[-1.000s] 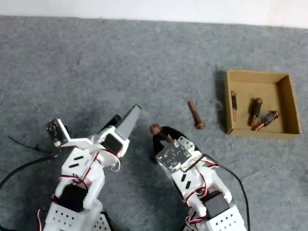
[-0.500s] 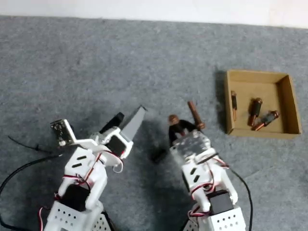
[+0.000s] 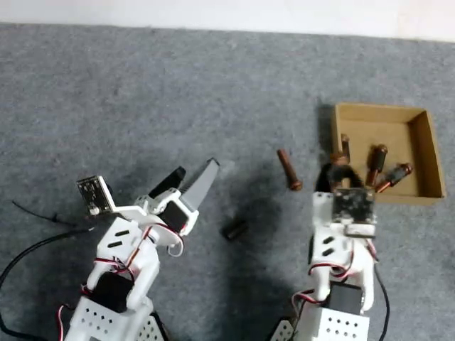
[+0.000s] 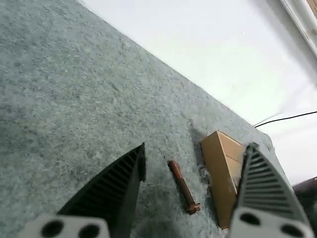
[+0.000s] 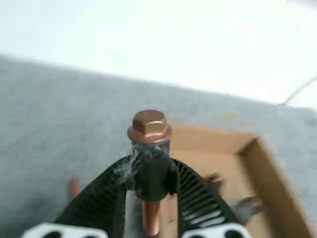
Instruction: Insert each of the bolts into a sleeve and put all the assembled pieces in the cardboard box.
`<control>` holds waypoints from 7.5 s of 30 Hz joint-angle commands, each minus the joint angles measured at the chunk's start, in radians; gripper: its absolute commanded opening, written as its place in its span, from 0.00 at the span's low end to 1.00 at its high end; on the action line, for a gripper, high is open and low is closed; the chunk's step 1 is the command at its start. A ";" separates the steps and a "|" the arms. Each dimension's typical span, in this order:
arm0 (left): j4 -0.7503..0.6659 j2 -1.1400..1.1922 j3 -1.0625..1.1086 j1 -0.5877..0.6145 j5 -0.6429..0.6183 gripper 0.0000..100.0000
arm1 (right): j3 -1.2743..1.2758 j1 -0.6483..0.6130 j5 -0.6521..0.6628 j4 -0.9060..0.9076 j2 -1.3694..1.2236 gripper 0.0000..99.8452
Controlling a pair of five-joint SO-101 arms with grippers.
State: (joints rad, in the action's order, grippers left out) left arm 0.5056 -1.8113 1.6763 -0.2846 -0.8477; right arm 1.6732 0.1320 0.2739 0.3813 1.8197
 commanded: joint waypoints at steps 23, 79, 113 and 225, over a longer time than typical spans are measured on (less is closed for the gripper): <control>0.041 -0.015 0.019 0.010 0.069 0.29 | -0.941 0.220 0.054 -0.171 -1.577 0.01; 0.038 -0.015 0.019 0.022 0.069 0.29 | -1.015 -0.315 0.054 0.163 -1.911 0.00; -0.006 -0.016 0.012 0.263 -0.012 0.29 | -1.012 -0.720 -0.006 0.372 -1.521 0.17; 0.238 1.454 -0.788 0.102 0.967 0.00 | -0.113 -0.458 0.163 0.153 -0.565 0.01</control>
State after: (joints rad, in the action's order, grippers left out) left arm 0.6559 -0.2248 0.9244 -0.2432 -0.3107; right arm 1.5719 -0.3360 0.4381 0.5639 1.2382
